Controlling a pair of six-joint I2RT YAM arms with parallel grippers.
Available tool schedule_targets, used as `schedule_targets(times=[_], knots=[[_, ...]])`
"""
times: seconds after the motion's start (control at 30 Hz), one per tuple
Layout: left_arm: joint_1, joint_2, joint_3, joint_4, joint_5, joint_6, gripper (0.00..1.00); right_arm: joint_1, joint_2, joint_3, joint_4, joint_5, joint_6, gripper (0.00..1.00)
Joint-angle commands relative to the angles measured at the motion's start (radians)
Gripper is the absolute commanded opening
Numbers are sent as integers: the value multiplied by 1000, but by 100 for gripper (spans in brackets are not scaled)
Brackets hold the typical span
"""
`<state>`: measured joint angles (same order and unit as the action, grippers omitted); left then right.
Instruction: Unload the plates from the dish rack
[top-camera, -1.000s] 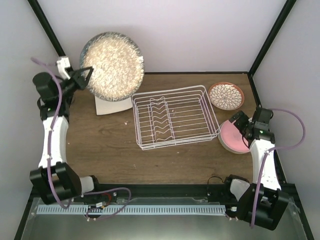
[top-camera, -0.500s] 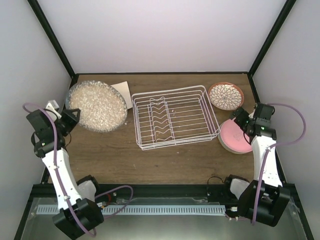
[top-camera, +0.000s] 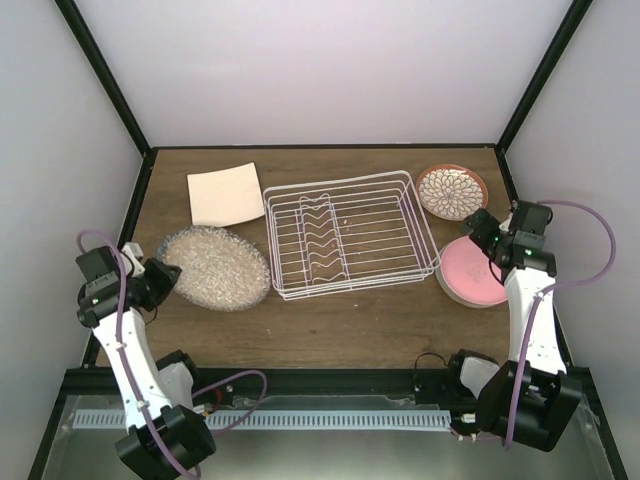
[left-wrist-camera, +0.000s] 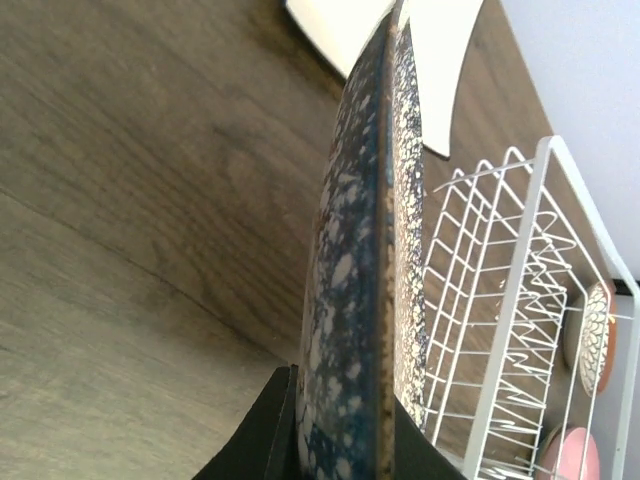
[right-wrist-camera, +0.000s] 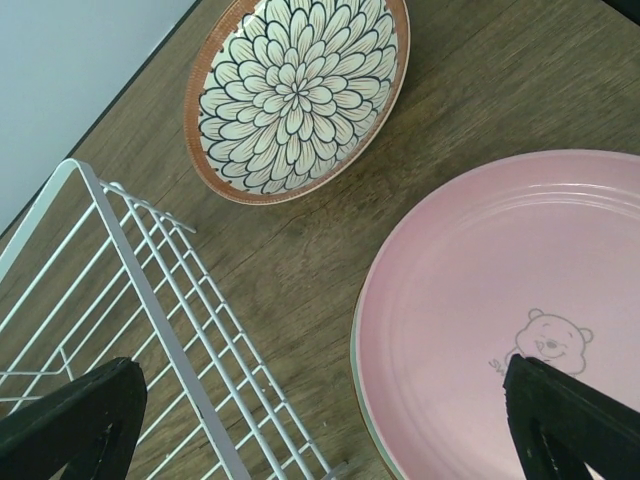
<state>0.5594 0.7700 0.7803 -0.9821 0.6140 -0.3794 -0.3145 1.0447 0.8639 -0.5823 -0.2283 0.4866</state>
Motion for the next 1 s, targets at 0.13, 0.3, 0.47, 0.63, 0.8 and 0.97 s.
schedule_targets(times=[0.13,0.3,0.47,0.63,0.8,0.97], knots=[[30,-2,-39,67,53,-2,4,12,2,49,-21,3,-16,100],[41,47,-68,72,12,-1,4,13,-3,49,-26,1,-16,100],[42,78,-97,91,-25,-7,4,13,-7,39,-24,-10,-7,100],[42,107,-131,129,-31,-22,8,13,-10,34,-22,-12,-3,100],[43,124,-152,134,-46,-20,14,13,-15,28,-25,-9,-6,100],[43,147,-169,102,-91,-6,16,13,-16,24,-27,-8,-6,100]])
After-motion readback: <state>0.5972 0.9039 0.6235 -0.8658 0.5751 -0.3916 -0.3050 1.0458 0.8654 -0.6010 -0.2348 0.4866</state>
